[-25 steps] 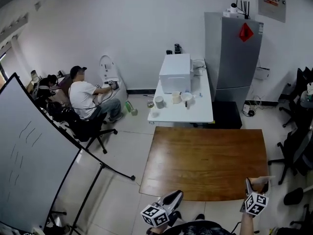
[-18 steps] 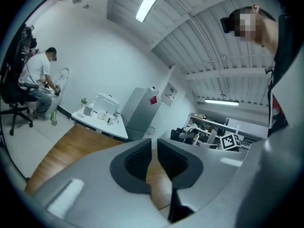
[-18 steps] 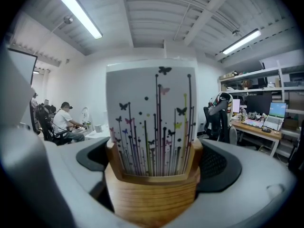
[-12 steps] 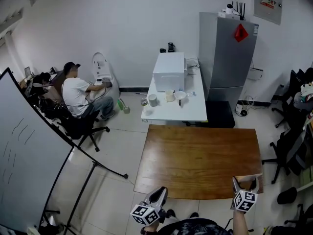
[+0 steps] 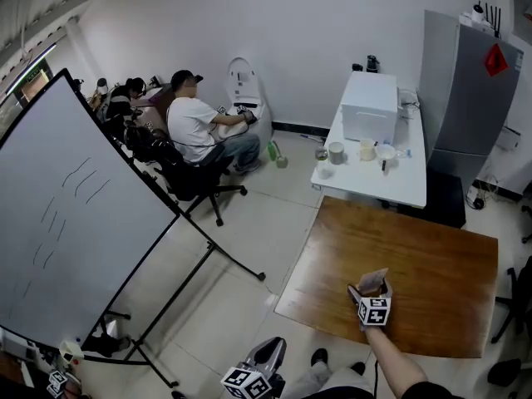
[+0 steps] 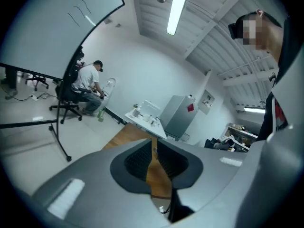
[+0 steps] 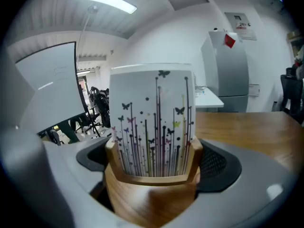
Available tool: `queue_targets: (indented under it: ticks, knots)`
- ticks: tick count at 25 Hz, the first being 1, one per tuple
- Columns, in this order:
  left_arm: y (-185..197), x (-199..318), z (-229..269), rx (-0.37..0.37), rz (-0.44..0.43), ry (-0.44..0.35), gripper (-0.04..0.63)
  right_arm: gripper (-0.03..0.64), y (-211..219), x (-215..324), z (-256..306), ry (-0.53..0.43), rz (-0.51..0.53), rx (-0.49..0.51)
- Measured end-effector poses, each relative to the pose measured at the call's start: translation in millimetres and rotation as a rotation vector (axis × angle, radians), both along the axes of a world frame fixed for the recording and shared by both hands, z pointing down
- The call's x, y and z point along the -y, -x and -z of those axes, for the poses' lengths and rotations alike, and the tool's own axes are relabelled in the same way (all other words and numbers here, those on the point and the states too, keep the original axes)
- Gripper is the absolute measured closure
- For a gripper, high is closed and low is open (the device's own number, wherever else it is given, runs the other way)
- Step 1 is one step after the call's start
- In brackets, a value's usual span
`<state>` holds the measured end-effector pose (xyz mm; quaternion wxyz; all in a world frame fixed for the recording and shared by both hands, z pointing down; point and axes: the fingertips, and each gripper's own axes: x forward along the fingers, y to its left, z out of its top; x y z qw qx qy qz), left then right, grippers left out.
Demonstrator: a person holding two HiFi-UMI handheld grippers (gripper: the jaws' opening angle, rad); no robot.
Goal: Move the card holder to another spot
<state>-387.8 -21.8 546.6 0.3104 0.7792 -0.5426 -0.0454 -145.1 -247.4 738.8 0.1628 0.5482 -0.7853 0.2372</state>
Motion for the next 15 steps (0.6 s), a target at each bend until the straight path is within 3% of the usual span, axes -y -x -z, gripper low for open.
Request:
queue_targets:
  ticks: [4,7,11,15]
  knots:
    - [55,-29,0,0.049,0.157,0.001,0.563,0.071,66,65,-47,-0.007,0.036,-0.069]
    - [79,-57,-3,0.057,0.218,0.039,0.563,0.071,105,80,-67,0.024,0.047,-0.094]
    - [79,-67,-12,0.027,0.204,0.074,0.565,0.067,125,82,-77,0.034,0.093,-0.136]
    - [59,-25,5,-0.011,0.111,0.017,0.568,0.035,112,63,-65,0.061,0.113,0.032]
